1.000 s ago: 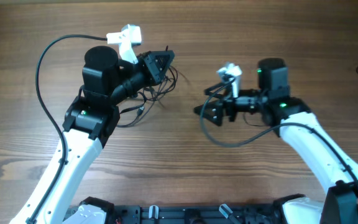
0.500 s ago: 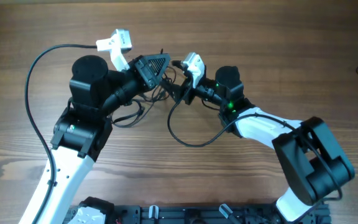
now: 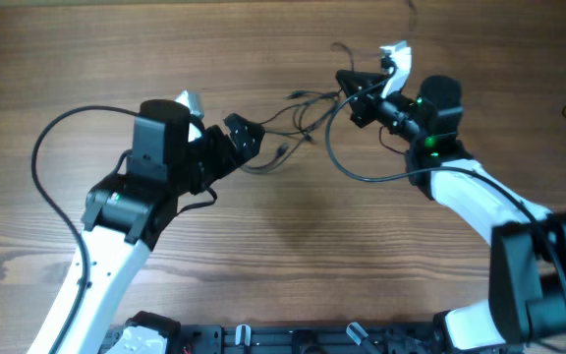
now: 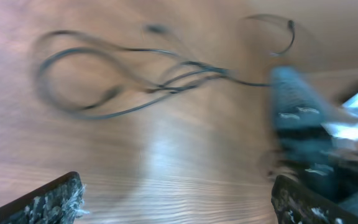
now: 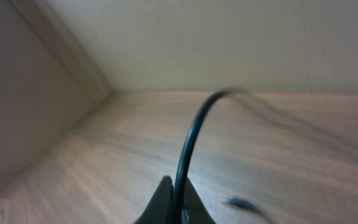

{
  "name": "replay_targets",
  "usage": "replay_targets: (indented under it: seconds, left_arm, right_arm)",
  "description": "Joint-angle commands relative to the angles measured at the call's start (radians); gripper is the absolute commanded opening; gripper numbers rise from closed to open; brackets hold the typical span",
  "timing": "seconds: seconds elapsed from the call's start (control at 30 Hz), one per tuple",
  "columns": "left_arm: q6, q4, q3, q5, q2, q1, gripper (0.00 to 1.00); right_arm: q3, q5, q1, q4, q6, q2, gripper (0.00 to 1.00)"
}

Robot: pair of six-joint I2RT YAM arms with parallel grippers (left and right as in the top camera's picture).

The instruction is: Untangle cables

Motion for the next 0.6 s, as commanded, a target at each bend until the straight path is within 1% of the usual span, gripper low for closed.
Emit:
replay_targets:
  seconds: [0.0, 0.03, 0.07, 0.13, 0.17, 0.2, 0.23, 0.27, 0.3, 0.33, 0.37, 0.43, 0.53, 0.57]
  left_arm:
    - [-0.092, -0.033, 0.005, -0.067, 0.135, -0.022, 0.99]
    - [-0.146, -0.031, 0.005, -0.064, 0.179, -0.034, 0.95]
    - [-0.215, -0.028, 0.005, -0.062, 0.247, -0.055, 0.82]
    - [-0.237, 0.008, 0.006, -0.06, 0.371, -0.089, 0.77]
    - [-0.237, 0.024, 0.006, -0.06, 0.414, -0.095, 0.72]
    - [-0.238, 0.043, 0.006, -0.06, 0.468, -0.097, 0.62]
    - [-0.242, 0.049, 0.006, -0.055, 0.494, -0.097, 0.61]
    - [-0.273, 0.049, 0.006, -0.029, 0.531, -0.097, 0.61]
    - [-0.301, 0.055, 0.006, -0.006, 0.55, -0.097, 0.65]
    - [-0.327, 0.069, 0.006, 0.016, 0.566, -0.099, 0.66]
    - [-0.356, 0.099, 0.006, 0.043, 0.585, -0.102, 0.65]
    - [-0.407, 0.155, 0.006, 0.045, 0.603, -0.111, 0.61]
    - [-0.463, 0.242, 0.006, 0.037, 0.609, -0.122, 0.6]
    - [-0.489, 0.248, 0.006, 0.033, 0.612, -0.122, 0.58]
  right_arm:
    - [0.005, -0.04, 0.002, -0.076, 0.0, -0.068, 0.04]
    - [0.005, -0.04, 0.003, -0.092, 0.0, -0.076, 0.04]
    - [0.005, -0.04, 0.003, -0.109, 0.002, -0.077, 0.04]
    - [0.005, -0.04, 0.003, -0.164, 0.008, -0.077, 0.04]
    - [0.005, -0.04, 0.003, -0.185, 0.008, -0.077, 0.04]
    - [0.005, -0.04, 0.003, -0.213, 0.006, -0.077, 0.04]
    - [0.005, -0.04, 0.003, -0.229, 0.003, -0.077, 0.04]
    - [0.005, -0.04, 0.003, -0.243, -0.005, -0.077, 0.04]
    - [0.005, -0.04, 0.003, -0.253, -0.018, -0.077, 0.04]
    - [0.005, -0.04, 0.003, -0.259, -0.019, -0.077, 0.04]
    - [0.005, -0.04, 0.003, -0.267, -0.019, -0.077, 0.04]
    - [0.005, -0.04, 0.003, -0.282, -0.019, -0.077, 0.04]
    - [0.005, -0.04, 0.003, -0.305, -0.019, -0.077, 0.04]
    - [0.005, -0.04, 0.003, -0.31, -0.019, -0.077, 0.04]
